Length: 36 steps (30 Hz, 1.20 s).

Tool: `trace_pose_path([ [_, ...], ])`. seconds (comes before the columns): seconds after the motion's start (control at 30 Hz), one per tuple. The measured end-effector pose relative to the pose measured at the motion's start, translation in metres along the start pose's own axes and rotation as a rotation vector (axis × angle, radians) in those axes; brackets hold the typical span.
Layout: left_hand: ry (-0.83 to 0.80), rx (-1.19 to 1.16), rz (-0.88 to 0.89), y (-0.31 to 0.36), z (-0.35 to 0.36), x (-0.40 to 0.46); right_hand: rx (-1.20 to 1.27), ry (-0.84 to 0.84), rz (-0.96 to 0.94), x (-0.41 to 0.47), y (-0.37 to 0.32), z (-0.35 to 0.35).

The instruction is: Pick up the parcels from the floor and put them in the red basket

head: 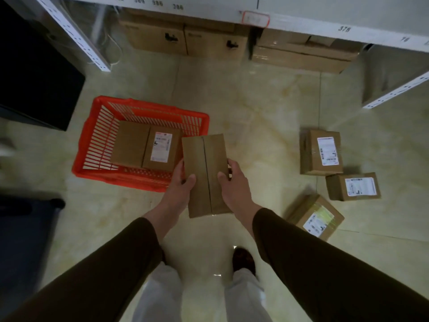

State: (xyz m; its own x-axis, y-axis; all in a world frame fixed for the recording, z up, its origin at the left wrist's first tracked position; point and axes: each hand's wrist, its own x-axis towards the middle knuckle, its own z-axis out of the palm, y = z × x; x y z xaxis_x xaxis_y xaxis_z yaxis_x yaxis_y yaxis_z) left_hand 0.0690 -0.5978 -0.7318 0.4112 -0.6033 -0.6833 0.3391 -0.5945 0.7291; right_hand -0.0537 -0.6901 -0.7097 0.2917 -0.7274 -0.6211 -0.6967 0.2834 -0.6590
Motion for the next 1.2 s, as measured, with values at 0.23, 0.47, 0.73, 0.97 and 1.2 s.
trace_pose_path([
  [0.23, -0.037, 0.039, -0.012, 0.008, -0.086, 0.03, 0.019, 0.053, 0.042, 0.011, -0.042, 0.086],
  [0.47, -0.059, 0.058, -0.069, 0.016, -0.127, 0.066, 0.113, 0.069, 0.107, 0.039, -0.053, 0.13],
  [0.73, -0.045, 0.104, -0.181, 0.01, -0.143, 0.127, 0.179, 0.046, 0.174, 0.092, -0.049, 0.161],
  [0.97, -0.12, 0.133, -0.233, -0.003, -0.153, 0.174, 0.101, 0.106, 0.183, 0.13, -0.036, 0.184],
  [1.2, -0.183, 0.227, -0.263, -0.016, -0.147, 0.207, 0.225, 0.179, 0.243, 0.151, -0.021, 0.207],
])
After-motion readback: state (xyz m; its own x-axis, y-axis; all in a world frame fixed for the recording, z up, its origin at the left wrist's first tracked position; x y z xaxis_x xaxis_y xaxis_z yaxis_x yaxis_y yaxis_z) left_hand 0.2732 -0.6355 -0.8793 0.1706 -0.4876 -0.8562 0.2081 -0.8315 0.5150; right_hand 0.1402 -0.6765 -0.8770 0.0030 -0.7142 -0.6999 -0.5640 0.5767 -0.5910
